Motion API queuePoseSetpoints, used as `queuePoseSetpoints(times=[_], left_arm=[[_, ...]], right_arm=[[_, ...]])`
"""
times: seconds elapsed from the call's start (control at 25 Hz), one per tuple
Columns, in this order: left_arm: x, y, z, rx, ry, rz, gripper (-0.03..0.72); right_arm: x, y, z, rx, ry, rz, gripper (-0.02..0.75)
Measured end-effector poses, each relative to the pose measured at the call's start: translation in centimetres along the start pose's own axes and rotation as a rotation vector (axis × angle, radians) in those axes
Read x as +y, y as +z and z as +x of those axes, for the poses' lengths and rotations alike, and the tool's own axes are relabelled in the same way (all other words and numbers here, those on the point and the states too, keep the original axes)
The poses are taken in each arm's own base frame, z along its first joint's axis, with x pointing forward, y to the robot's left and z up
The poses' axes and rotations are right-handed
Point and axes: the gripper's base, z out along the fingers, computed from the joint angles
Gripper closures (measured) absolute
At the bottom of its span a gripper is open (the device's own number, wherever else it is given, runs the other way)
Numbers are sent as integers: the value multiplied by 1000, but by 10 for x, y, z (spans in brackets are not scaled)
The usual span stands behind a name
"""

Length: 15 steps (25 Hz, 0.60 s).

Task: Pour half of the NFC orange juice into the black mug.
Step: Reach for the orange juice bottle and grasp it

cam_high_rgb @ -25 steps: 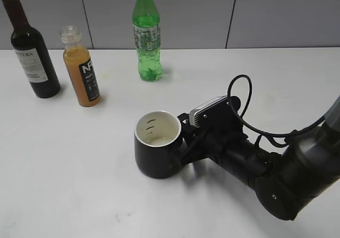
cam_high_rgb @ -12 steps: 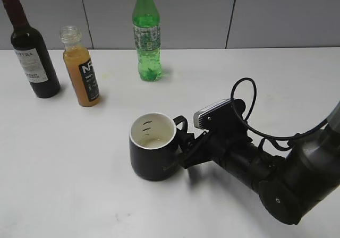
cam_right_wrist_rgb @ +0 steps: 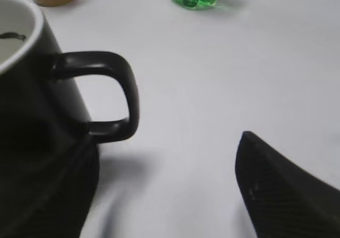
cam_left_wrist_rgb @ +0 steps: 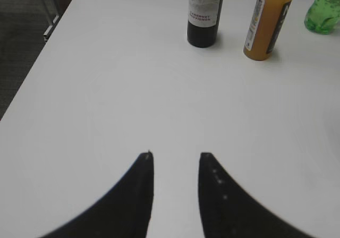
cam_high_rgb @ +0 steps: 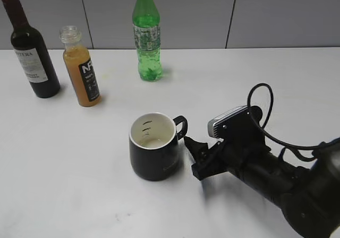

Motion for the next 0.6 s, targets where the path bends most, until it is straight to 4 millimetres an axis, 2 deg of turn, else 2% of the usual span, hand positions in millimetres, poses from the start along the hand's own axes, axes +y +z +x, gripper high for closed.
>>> queuePoseSetpoints(times=[0.36,0.6], left_arm=[[0,0,0,0,0,0,454],[0,0,0,0,0,0,454]], right_arm=[[-9,-55,2,65,-81,5,131],[-11,-74,-14,3,-91,6,131]])
